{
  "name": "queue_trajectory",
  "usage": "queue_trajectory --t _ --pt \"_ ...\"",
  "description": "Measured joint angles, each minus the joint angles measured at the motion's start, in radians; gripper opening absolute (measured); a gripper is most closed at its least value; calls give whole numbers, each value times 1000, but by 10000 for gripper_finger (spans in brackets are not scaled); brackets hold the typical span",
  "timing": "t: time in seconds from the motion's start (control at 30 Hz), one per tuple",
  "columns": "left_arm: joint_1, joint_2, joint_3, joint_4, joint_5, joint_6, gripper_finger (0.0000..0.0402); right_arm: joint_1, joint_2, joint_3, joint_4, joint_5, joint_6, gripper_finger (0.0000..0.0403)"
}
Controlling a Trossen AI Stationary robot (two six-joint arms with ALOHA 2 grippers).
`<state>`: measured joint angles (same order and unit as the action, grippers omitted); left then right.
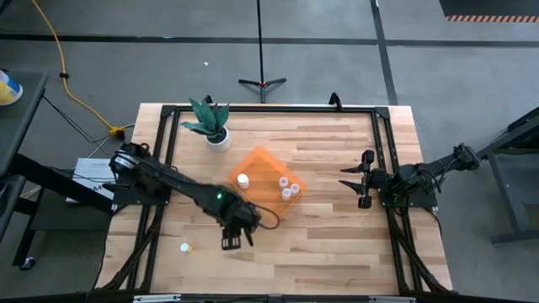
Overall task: Pick and place pill bottles into a basket
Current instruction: Put the white pill bottle into the transparent orange bin, then put the yellow pill bottle into the transparent orange bin
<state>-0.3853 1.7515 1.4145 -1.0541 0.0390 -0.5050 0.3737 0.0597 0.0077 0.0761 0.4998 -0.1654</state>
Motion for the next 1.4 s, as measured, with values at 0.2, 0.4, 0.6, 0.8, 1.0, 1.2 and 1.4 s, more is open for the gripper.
queue_trajectory --t 0.2,0.4,0.6,0.8,1.0,1.2,1.4 --pt "112 0 112 -18 -102 198 198 0 0 0 0 1 0 149" --pt "238 0 134 2 -109 321 212 0 0 0 0 0 0 149" --pt "349 0 68 70 -90 343 195 0 0 0 0 0 0 149" --pt "385 0 6 132 -71 344 221 0 0 0 0 -1 0 149" --pt "385 0 -67 205 -43 344 204 0 0 0 0 -1 0 149" --pt "385 0 -80 262 -46 344 210 0 0 0 0 -1 0 149" --pt "385 0 -80 260 -46 345 288 0 0 0 0 -1 0 149"
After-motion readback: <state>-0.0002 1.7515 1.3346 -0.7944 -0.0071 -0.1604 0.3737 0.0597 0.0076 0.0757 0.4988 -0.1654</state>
